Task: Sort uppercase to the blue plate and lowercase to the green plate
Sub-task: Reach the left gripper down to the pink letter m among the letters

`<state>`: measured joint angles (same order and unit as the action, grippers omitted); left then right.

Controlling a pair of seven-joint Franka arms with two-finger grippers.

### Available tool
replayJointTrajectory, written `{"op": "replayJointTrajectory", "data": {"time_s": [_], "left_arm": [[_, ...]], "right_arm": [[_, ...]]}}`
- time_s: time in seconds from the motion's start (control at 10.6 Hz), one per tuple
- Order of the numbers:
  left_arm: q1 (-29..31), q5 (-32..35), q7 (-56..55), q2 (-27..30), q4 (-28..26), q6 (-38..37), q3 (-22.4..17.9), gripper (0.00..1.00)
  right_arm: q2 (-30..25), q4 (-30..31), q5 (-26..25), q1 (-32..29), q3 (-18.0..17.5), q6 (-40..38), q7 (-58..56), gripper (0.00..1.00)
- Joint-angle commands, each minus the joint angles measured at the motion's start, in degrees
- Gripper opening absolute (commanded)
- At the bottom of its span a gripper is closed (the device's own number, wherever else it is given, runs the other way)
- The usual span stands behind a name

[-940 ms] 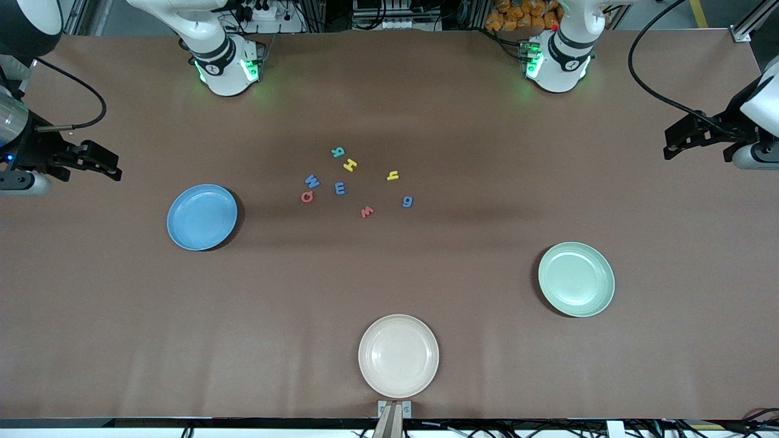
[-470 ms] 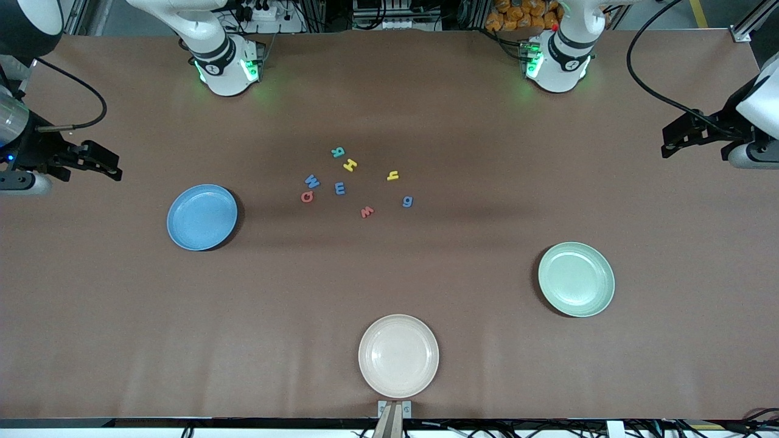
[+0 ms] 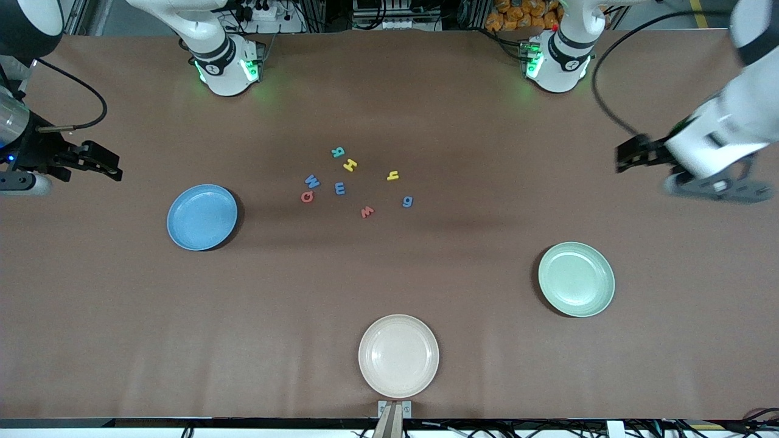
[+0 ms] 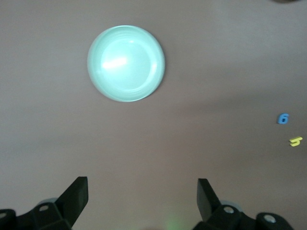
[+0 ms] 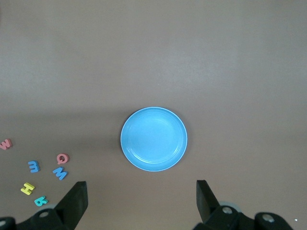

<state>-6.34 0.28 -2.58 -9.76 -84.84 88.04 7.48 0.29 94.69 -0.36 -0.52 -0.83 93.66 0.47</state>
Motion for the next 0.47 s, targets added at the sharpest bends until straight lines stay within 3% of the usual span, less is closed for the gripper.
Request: {"op": "replayJointTrajectory", "data": {"time_s": [0.0,0.19,0.38], "left_arm": [[-6.7,-0.5,-1.6,-5.3,0.9,5.4,0.1,1.0],[-14.2,-0.3,-6.3,-9.1,-0.3,11.3,0.0,1.0],[-20.4,4.1,-9.4,-12.5,-0.2,16.3,0.1,1.0]], "right_arm": [[-0.2,0.0,-0.4,-1.0,-0.8,-0.8,0.8,1.0],[-0.1,0.5,-0.4,-0.8,-0.8,-0.8,0.8,1.0],[0.0,1.4,-0.4,-0.6,-0.9,-0.8,0.8,1.0]]}}
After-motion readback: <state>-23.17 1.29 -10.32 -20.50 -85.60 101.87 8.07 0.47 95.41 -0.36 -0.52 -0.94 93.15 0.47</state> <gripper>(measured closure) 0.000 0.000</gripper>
